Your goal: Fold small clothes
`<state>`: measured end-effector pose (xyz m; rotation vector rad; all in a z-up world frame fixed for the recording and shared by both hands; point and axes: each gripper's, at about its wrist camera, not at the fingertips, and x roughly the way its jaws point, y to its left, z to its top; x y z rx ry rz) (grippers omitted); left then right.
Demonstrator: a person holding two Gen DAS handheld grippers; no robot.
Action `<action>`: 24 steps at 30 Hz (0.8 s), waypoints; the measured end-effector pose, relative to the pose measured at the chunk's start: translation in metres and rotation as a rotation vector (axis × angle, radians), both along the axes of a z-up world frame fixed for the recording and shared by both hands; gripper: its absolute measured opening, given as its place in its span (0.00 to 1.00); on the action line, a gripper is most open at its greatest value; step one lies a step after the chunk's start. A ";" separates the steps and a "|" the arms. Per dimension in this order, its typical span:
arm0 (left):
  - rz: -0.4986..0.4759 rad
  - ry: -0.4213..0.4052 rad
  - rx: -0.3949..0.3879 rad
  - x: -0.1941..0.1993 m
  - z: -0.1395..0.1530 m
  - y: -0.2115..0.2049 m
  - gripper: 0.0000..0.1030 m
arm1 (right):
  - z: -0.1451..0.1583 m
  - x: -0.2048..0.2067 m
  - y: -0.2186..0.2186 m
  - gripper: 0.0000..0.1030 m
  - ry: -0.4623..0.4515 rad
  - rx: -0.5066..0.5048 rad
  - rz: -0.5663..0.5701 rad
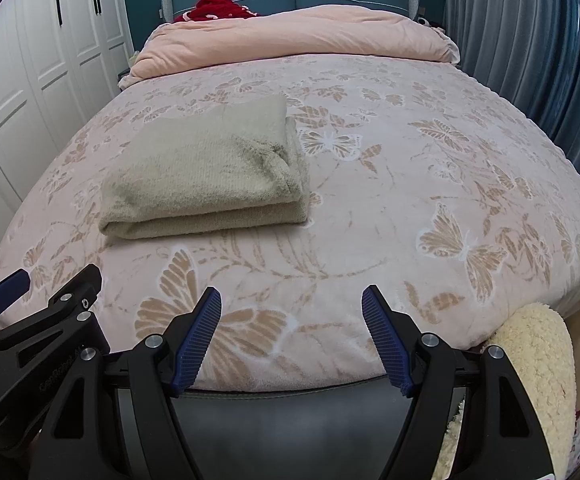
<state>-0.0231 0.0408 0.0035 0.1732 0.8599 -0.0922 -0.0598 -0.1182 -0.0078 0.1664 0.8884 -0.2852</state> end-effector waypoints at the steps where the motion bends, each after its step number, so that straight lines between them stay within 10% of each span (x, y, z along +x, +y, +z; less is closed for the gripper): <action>1: 0.000 -0.001 0.002 0.000 0.000 0.000 0.78 | 0.000 0.000 0.000 0.70 0.000 -0.001 0.000; 24: 0.001 -0.001 0.002 -0.001 -0.001 0.000 0.74 | -0.001 0.000 0.000 0.70 0.002 -0.004 -0.002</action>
